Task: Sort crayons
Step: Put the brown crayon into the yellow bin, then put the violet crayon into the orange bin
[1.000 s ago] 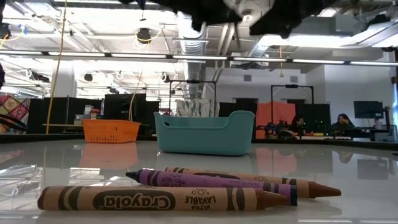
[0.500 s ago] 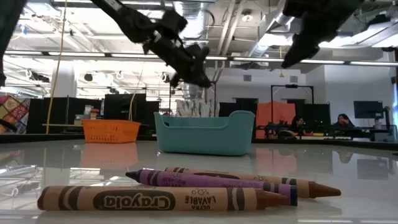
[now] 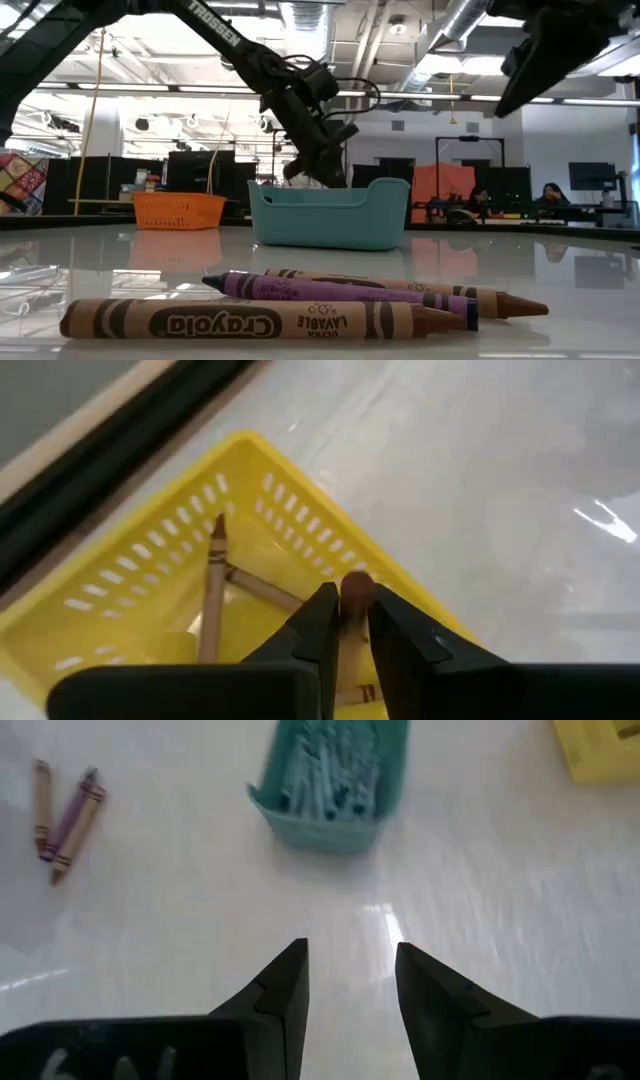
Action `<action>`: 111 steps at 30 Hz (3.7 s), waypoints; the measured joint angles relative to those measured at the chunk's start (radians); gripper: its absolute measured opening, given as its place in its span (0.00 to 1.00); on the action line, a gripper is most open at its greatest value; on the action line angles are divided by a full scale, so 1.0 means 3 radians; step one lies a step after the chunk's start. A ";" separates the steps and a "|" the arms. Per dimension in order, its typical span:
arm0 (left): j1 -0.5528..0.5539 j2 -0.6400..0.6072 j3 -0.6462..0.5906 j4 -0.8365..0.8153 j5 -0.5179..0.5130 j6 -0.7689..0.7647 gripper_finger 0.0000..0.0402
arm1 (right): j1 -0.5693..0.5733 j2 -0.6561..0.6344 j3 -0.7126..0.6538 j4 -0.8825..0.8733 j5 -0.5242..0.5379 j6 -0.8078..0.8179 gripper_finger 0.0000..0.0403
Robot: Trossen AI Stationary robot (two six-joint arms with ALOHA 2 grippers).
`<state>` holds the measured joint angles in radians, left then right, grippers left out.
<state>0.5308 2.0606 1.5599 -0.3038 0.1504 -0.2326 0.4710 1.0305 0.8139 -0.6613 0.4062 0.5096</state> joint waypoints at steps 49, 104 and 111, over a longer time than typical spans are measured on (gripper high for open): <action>-0.2642 -0.0923 0.0057 -0.1222 -0.0424 0.1035 0.31 | 0.1241 0.0177 -0.0774 -0.1175 -0.0499 0.3721 0.35; -0.2926 -0.0925 -0.0478 -0.0701 -0.1424 0.0844 0.31 | 0.0927 0.0663 -0.0782 -0.0476 -0.0478 0.3185 0.00; -0.2895 -0.0932 -0.0478 -0.0499 -0.1510 0.1008 0.31 | 0.0888 0.0448 -0.0777 -0.0357 -0.0196 0.2955 0.00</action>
<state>-0.3378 1.7811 1.4166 -0.4535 -0.3025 0.0699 0.7374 1.1647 0.5808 -0.7684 0.3473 1.3962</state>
